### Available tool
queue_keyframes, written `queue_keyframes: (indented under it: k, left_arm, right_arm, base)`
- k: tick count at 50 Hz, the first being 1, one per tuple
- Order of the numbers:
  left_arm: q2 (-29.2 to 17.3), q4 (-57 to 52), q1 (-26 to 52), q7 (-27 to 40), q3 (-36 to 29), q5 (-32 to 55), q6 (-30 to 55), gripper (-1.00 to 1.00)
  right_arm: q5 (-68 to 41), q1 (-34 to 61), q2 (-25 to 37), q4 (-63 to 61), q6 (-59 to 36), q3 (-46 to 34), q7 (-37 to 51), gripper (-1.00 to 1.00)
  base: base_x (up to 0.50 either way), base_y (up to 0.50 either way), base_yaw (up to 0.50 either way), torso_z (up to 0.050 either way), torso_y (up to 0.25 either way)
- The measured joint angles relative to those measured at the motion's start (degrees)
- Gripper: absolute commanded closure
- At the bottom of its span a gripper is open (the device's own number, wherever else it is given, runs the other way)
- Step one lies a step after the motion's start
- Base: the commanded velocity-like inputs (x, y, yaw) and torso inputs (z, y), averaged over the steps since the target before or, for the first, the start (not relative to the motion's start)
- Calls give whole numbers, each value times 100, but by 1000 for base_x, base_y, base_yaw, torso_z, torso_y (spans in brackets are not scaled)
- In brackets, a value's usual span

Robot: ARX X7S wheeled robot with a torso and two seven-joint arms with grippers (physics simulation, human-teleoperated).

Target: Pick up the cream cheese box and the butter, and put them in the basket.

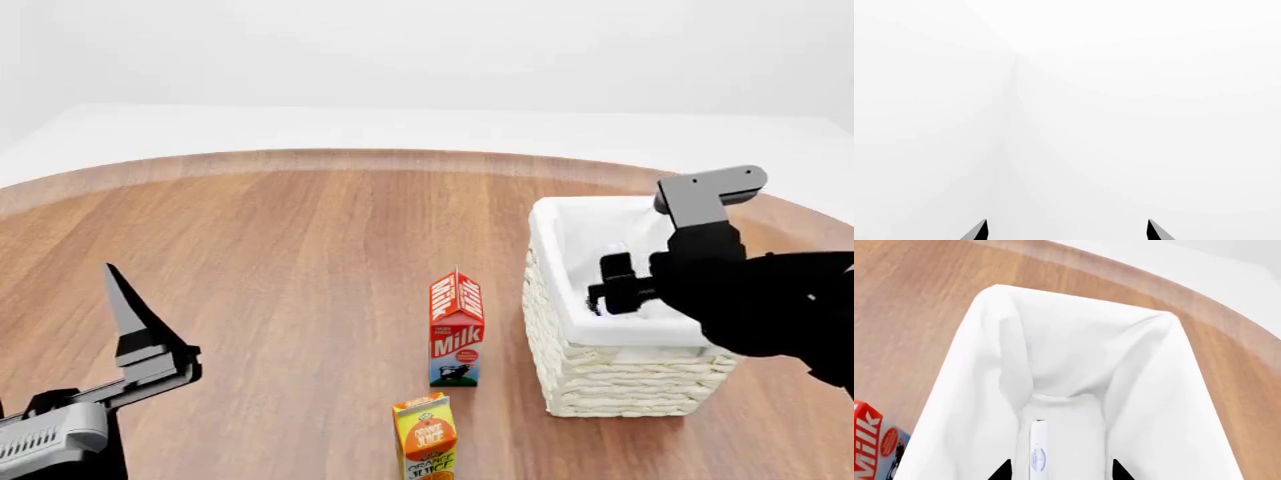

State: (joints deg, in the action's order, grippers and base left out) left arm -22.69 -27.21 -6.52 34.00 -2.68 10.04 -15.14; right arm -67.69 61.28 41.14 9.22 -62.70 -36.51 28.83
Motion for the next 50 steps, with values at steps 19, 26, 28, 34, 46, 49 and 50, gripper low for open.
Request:
queue_keyframes:
  k: [19,26,28,34,46,49,50]
  left_arm:
    - [-16,-3,-3,22,-15,8,-5,-100]
    - [-24,-8,-9,31,-15,12,-9,-100]
    - [-26,-10,-10,34,-16,12,-10,-100]
    - [-31,-15,-14,41,-21,9,-13,-100]
    - [-42,-17,-14,53,-34,5,-18,-100]
    - [-44,-17,-14,56,-36,5,-18,-100]
    - [-45,-17,-14,57,-37,5,-18,-100]
  right_arm:
    - [-382,110,177,-843,-286,163,295,-100]
    - [-878,-13,277,-1587,-438,336,691,-100]
    - [-1037,-62,312,-1826,-462,394,820,-100]
    - [-1570,-222,412,-2532,-484,573,1262,-100]
    - [-2536,-453,569,-3793,-404,812,2105,-100]
    - [-2690,-507,603,-4083,-360,858,2275,-100]
    - [-2726,-530,612,-4183,-345,871,2328,-100]
  base:
    - [0,0,0,0,0]
    - [0,0,0,0,0]
    - [0,0,0,0,0]
    - [0,0,0,0,0]
    - [0,0,0,0,0]
    - [0,0,0,0,0]
    - [0,0,0,0,0]
